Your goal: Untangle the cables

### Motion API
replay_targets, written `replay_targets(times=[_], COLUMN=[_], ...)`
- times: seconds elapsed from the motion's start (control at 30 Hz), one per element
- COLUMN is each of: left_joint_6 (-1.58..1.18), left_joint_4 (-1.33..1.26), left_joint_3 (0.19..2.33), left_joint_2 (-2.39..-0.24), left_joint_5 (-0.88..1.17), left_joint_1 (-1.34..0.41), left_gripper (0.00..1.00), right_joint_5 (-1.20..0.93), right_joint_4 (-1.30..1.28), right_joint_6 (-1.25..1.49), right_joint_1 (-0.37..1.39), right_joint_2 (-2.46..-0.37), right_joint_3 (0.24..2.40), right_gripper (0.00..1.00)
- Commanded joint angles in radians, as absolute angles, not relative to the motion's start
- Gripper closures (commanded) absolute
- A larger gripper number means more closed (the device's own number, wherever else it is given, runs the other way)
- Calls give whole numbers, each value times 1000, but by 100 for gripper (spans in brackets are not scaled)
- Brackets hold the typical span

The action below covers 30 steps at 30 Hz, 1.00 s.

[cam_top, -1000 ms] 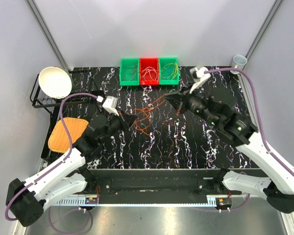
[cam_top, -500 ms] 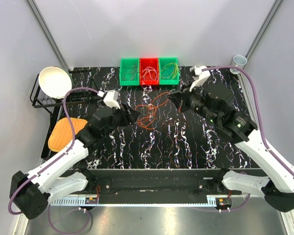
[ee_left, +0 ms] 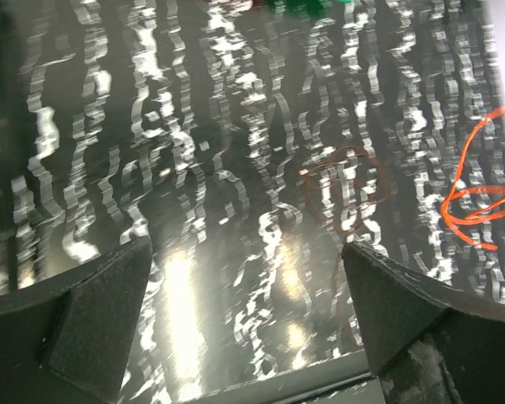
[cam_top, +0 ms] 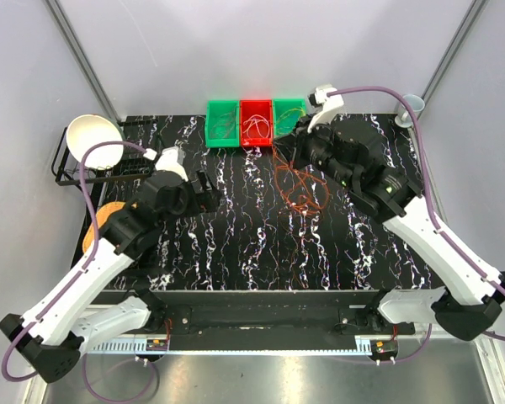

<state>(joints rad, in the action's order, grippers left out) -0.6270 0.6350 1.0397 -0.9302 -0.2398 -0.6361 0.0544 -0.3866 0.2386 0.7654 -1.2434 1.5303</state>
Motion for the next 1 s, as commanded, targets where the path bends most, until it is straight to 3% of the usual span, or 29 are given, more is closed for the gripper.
replay_targets(times=[0.0, 0.13, 0.3, 0.43, 0.7, 0.97], left_joint_6=[-623, -683, -509, -494, -534, -471], left_joint_4=[859, 884, 770, 709, 988, 893], left_joint_3=[1120, 1053, 959, 864, 1022, 931], left_joint_2=[-887, -795, -606, -479, -604, -557], left_joint_5=[-372, -459, -272, -291, -560, -494], left_joint_1=[-630, -630, -632, -630, -632, -632], left_gripper=[1, 1, 1, 1, 1, 1], right_joint_5=[115, 89, 63, 38, 3, 14], right_joint_4=[-357, -368, -380, -390, -442, -485], right_joint_6=[186, 195, 193, 189, 187, 164], right_joint_1=[741, 713, 696, 674, 603, 551], right_joint_2=[-1305, -1377, -1497, -1584, -1765, -1949], right_joint_3=[1621, 1696, 1830, 1923, 2130, 2339], right_gripper=[100, 100, 100, 100, 100, 100])
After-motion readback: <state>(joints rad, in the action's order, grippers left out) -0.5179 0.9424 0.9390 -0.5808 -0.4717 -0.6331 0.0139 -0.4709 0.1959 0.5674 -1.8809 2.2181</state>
